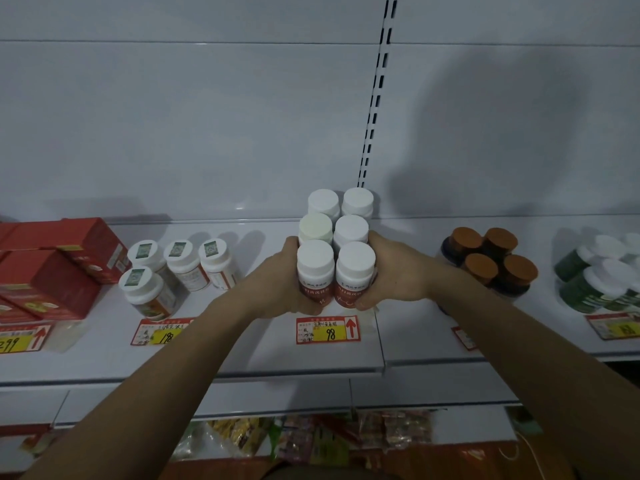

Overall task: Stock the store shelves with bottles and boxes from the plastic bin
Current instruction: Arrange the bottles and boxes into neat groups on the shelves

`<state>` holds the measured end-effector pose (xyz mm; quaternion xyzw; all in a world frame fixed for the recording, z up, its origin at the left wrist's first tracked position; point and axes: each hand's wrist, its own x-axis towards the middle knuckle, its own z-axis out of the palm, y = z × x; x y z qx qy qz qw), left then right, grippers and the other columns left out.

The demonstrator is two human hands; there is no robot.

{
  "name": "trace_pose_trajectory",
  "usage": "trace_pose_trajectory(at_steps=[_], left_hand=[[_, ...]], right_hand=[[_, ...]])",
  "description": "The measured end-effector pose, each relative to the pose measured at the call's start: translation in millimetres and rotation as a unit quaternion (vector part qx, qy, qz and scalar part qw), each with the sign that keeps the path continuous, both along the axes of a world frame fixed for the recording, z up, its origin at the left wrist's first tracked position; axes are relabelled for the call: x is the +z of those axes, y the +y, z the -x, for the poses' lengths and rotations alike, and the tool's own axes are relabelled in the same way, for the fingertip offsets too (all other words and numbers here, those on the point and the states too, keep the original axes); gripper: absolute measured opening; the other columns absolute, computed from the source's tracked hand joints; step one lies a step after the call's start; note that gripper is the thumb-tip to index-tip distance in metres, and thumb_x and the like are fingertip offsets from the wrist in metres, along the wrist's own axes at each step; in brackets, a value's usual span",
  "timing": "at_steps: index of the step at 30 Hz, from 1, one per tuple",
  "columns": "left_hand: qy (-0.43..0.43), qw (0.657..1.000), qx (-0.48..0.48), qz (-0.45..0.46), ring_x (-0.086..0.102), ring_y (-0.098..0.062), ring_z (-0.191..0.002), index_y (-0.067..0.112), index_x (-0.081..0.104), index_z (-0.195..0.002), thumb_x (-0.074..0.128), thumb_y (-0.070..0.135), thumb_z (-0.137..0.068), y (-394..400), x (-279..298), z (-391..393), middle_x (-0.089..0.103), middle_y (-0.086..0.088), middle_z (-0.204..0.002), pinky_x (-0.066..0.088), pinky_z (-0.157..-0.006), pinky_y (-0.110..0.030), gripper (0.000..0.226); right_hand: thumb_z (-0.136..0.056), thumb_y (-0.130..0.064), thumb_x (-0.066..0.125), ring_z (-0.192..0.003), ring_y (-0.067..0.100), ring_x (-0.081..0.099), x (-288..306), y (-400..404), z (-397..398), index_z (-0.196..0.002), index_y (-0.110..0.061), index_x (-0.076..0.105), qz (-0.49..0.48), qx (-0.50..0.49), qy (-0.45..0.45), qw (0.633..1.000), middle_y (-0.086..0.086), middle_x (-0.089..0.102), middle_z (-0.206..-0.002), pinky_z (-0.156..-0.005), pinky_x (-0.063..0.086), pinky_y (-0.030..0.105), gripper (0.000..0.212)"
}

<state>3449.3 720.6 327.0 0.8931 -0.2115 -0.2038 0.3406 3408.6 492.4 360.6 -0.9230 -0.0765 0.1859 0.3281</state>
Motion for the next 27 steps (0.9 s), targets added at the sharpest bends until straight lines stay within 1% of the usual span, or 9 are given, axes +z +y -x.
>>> trace_pose_trajectory(at_steps=[3,6,9,11,13,16,22,24,27], left_hand=[[-0.006,1.000,0.002,-0.004,0.055,-0.021,-0.121,0.028,0.027,-0.142,0.094,0.030,-0.059,2,0,2,0.049,0.007,-0.136,0.055,-0.098,-0.047,0.108],[-0.005,1.000,0.002,0.000,0.055,-0.021,-0.121,0.025,0.027,-0.143,0.095,0.026,-0.062,5,2,5,0.047,0.007,-0.134,0.056,-0.096,-0.046,0.106],[0.001,1.000,0.003,0.000,0.057,-0.020,-0.119,0.025,0.026,-0.142,0.094,0.025,-0.064,7,3,7,0.049,0.006,-0.134,0.057,-0.094,-0.045,0.103],[0.010,1.000,0.001,-0.003,0.058,-0.021,-0.116,0.025,0.025,-0.141,0.094,0.023,-0.065,7,4,7,0.051,0.005,-0.133,0.059,-0.090,-0.044,0.103],[0.021,1.000,-0.009,-0.002,0.059,-0.022,-0.113,0.029,0.022,-0.143,0.094,0.019,-0.064,7,5,6,0.051,0.006,-0.131,0.062,-0.082,-0.043,0.107],[0.038,0.999,-0.024,0.001,0.062,-0.022,-0.107,0.034,0.020,-0.144,0.095,0.017,-0.062,7,7,2,0.053,0.008,-0.129,0.063,-0.074,-0.040,0.113],[0.047,0.998,-0.049,-0.011,0.063,-0.023,-0.111,0.038,0.018,-0.144,0.096,0.022,-0.057,12,9,-6,0.055,0.008,-0.133,0.063,-0.075,-0.042,0.119],[0.052,0.997,-0.053,-0.012,0.065,-0.023,-0.109,0.039,0.017,-0.144,0.096,0.026,-0.054,12,8,-7,0.056,0.007,-0.132,0.063,-0.076,-0.044,0.121],[0.055,0.997,-0.050,-0.010,0.066,-0.024,-0.106,0.039,0.017,-0.144,0.096,0.026,-0.054,10,5,-6,0.057,0.007,-0.130,0.063,-0.074,-0.044,0.121]], right_hand=[[-0.053,-0.035,0.093,-0.124,0.016,0.054,-2,1,0,-0.146,-0.032,0.027,-0.004,0.010,-0.006,1.000,-0.013,0.053,-0.138,-0.104,0.049,0.043,0.113],[-0.052,-0.037,0.092,-0.125,0.016,0.053,-4,3,-1,-0.147,-0.033,0.025,-0.012,0.018,-0.012,1.000,-0.015,0.052,-0.140,-0.105,0.049,0.045,0.116],[-0.055,-0.032,0.093,-0.126,0.017,0.053,-6,2,-1,-0.147,-0.034,0.024,-0.021,0.018,-0.009,1.000,-0.015,0.052,-0.140,-0.105,0.049,0.046,0.115],[-0.053,-0.034,0.093,-0.126,0.017,0.053,-8,3,-1,-0.147,-0.035,0.023,-0.029,0.016,-0.007,0.999,-0.016,0.052,-0.140,-0.103,0.050,0.047,0.118],[-0.050,-0.038,0.092,-0.127,0.017,0.053,-11,3,-1,-0.148,-0.036,0.021,-0.036,0.014,-0.008,0.999,-0.017,0.051,-0.140,-0.102,0.051,0.047,0.121],[-0.052,-0.035,0.093,-0.128,0.015,0.052,-13,2,-1,-0.148,-0.036,0.021,-0.043,0.016,-0.010,0.999,-0.016,0.050,-0.141,-0.104,0.050,0.047,0.120],[-0.052,-0.037,0.095,-0.127,0.012,0.053,-16,0,0,-0.146,-0.036,0.028,-0.043,0.008,-0.013,0.999,-0.019,0.053,-0.139,-0.105,0.050,0.045,0.116],[-0.048,-0.042,0.094,-0.129,0.012,0.053,-17,0,0,-0.146,-0.037,0.029,-0.048,-0.001,-0.010,0.999,-0.021,0.053,-0.139,-0.106,0.049,0.046,0.118],[-0.048,-0.044,0.094,-0.129,0.013,0.053,-18,0,-1,-0.145,-0.037,0.030,-0.052,0.004,-0.013,0.999,-0.020,0.054,-0.140,-0.106,0.049,0.047,0.117]])
